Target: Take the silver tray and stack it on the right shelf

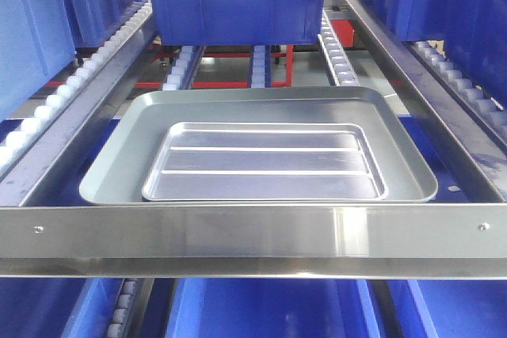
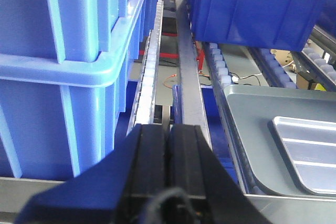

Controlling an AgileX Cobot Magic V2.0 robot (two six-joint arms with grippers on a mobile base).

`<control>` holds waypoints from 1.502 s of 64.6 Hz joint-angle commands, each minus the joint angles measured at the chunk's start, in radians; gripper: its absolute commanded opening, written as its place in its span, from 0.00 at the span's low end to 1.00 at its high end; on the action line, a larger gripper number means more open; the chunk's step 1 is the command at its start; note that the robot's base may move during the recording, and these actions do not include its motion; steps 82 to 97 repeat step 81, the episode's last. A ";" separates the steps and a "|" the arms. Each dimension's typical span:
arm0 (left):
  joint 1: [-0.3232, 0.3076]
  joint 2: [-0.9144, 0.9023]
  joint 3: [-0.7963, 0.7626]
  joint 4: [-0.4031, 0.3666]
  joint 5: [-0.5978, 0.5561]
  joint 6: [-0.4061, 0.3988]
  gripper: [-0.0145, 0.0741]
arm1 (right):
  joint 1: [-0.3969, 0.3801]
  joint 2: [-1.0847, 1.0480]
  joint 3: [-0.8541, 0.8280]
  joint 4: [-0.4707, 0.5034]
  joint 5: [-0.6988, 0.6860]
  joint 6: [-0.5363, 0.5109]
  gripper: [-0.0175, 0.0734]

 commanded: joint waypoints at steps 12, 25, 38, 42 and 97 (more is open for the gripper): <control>0.002 -0.013 0.018 -0.009 -0.092 0.003 0.06 | -0.112 -0.020 0.030 0.031 -0.193 -0.042 0.25; 0.002 -0.013 0.018 -0.009 -0.092 0.003 0.06 | -0.112 -0.021 0.030 0.032 -0.234 -0.041 0.25; 0.002 -0.013 0.018 -0.009 -0.092 0.003 0.06 | -0.112 -0.021 0.030 0.032 -0.228 -0.041 0.25; 0.002 -0.013 0.018 -0.009 -0.092 0.003 0.06 | -0.112 -0.021 0.030 0.032 -0.227 -0.041 0.25; 0.002 -0.013 0.018 -0.009 -0.092 0.003 0.06 | -0.112 -0.021 0.029 0.032 -0.227 -0.041 0.25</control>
